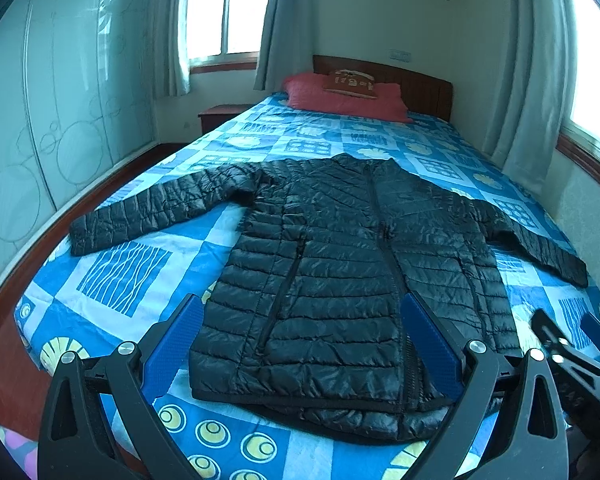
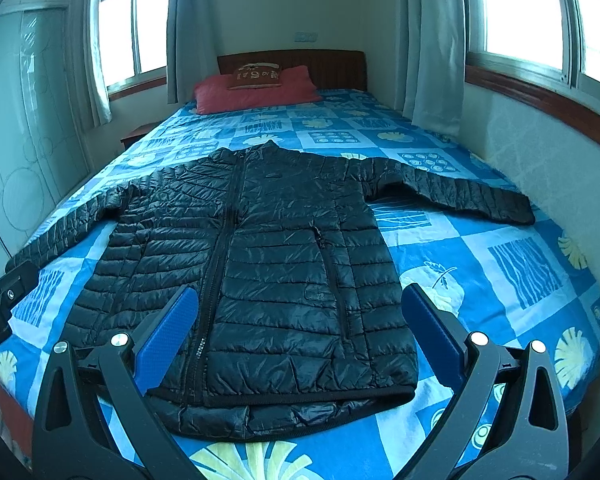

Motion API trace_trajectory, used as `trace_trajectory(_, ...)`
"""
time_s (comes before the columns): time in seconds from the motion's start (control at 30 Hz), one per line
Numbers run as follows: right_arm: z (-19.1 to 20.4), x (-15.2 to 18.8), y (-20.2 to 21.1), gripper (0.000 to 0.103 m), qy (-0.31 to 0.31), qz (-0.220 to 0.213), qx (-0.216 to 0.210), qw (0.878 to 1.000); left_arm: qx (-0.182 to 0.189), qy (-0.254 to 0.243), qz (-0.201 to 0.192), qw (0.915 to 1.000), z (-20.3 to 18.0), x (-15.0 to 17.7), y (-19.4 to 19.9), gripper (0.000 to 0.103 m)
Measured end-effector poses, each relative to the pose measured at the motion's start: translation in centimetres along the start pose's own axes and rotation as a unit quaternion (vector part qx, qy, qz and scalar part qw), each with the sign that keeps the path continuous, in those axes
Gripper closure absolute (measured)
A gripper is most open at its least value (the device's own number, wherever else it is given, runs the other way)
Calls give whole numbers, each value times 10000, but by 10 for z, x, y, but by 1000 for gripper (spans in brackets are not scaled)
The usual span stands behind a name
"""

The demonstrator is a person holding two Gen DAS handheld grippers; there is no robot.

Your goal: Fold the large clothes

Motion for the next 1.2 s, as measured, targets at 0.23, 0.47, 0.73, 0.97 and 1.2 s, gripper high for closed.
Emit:
trace_trajectory(0.23, -34, 0, -31, 2, -372, -257, 160, 9988, -504, 702, 230, 9960, 54, -16, -52, 5)
trace_trajectory(0.47, -97, 14, -113, 2, -1036, 314, -180, 9940, -1429, 1452, 208, 9788, 143, -36, -120, 5)
trace_trajectory(0.73, -235, 41, -176, 29, -2228, 433, 266, 9735, -2510, 2259, 345, 9406, 249, -35, -184, 5)
trace_trajectory(0.97, -372, 77, -205, 29, -3708, 93, 699, 9260, -2990, 2730, 396, 9135, 294, -23, -206, 5)
trace_trajectory(1.2, -450, 101, -243, 29, -4476, -183, 752, 8909, -2994, 2774, 247, 9126, 300, -21, -205, 5)
Point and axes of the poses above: each gripper's, at about its wrist camera, not at the fingertips, and y roughly against the way its jaws point, z to its left, x to its underside, the point moved 8 cm from there along -y, roughly the way its jaws point, and after that the axes turned 14 degrees about y, right-handed, at the moved point
